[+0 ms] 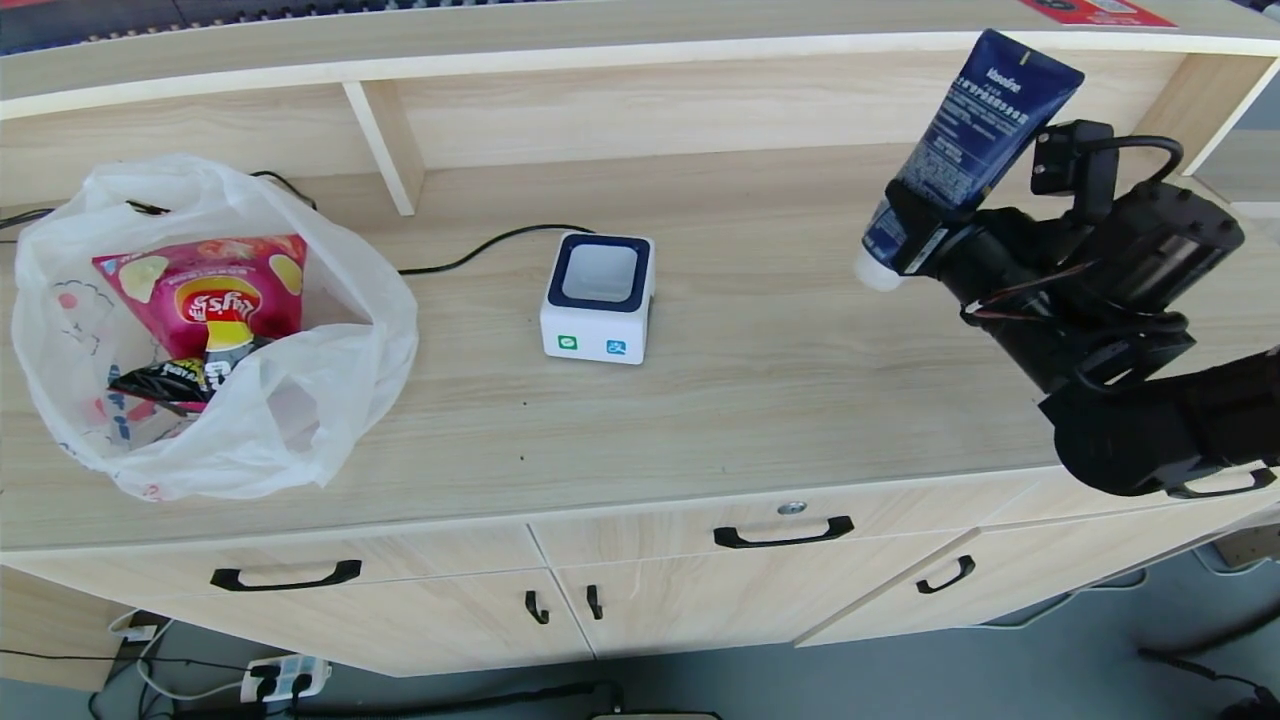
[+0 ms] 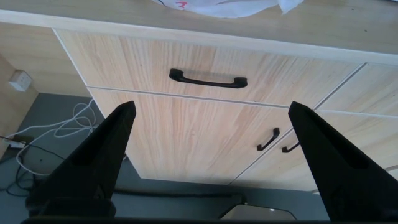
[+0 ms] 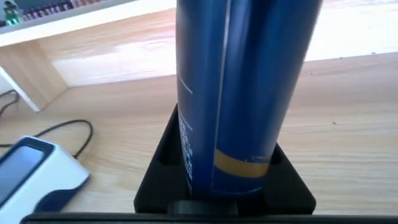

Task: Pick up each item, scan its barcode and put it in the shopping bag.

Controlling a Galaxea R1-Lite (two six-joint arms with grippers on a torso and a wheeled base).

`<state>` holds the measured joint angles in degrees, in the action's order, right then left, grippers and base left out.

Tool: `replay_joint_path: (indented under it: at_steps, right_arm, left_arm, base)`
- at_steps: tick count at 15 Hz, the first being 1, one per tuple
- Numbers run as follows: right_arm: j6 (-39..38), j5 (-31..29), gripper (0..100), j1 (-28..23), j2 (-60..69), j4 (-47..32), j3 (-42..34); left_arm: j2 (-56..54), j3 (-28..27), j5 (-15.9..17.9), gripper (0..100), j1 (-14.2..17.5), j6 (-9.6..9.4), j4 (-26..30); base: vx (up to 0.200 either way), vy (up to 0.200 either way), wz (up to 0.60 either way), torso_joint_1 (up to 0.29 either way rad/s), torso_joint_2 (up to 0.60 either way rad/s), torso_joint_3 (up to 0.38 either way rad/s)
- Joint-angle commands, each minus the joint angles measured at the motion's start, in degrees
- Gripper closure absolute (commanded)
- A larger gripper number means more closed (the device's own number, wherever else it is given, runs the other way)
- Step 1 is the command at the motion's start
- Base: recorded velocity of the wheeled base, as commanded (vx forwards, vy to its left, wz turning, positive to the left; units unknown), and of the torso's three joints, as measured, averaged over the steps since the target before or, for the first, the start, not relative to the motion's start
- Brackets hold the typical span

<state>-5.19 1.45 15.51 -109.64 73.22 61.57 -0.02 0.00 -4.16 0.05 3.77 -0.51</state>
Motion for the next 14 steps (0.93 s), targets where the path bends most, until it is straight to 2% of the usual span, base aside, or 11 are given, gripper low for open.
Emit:
replay_joint_path:
  at_steps: [1,3,5,7,10,11,14]
  right_arm:
    - [-3.16,-0.22,100,7.96,8.39,0.08,-1.55]
    - [-7.55,-0.22,100,17.63,14.81,0.08,-6.82]
    - [-12.56,-0.04,100,24.31,20.61,0.17,-15.08]
    - [-18.45,0.04,100,28.97,27.55,0.17,-26.15]
    - [-26.1,0.48,100,36.0,34.23,0.17,-30.37]
    - [-26.97,0.92,100,36.96,34.85,0.08,-30.46]
    - [-31.9,9.45,100,37.32,35.55,0.08,-31.69]
  left_arm:
    - [0.02,0.0,-0.06,0,0.04,-0.08,-0.02]
    - [0.02,0.0,-0.06,0,0.04,-0.08,-0.02]
    - [0.02,0.0,0.03,0,0.04,-0.08,-0.02]
    - [0.02,0.0,0.03,0,0.04,-0.08,-0.02]
    - [0.02,0.0,-0.06,0,0.04,-0.16,-0.1]
    - [0.02,0.0,0.03,0,0.04,-0.16,-0.1]
    - [0.02,0.0,0.03,0,0.04,-0.25,-0.1]
  base:
    - [0.0,0.0,0.0,0.0,0.0,0.0]
    - [0.0,0.0,0.0,0.0,0.0,0.0]
    - [0.0,0.0,0.0,0.0,0.0,0.0]
    - [0.0,0.0,0.0,0.0,0.0,0.0]
    - [0.0,0.0,0.0,0.0,0.0,0.0]
    - [0.0,0.0,0.0,0.0,0.0,0.0]
    - [0.0,0.0,0.0,0.0,0.0,0.0]
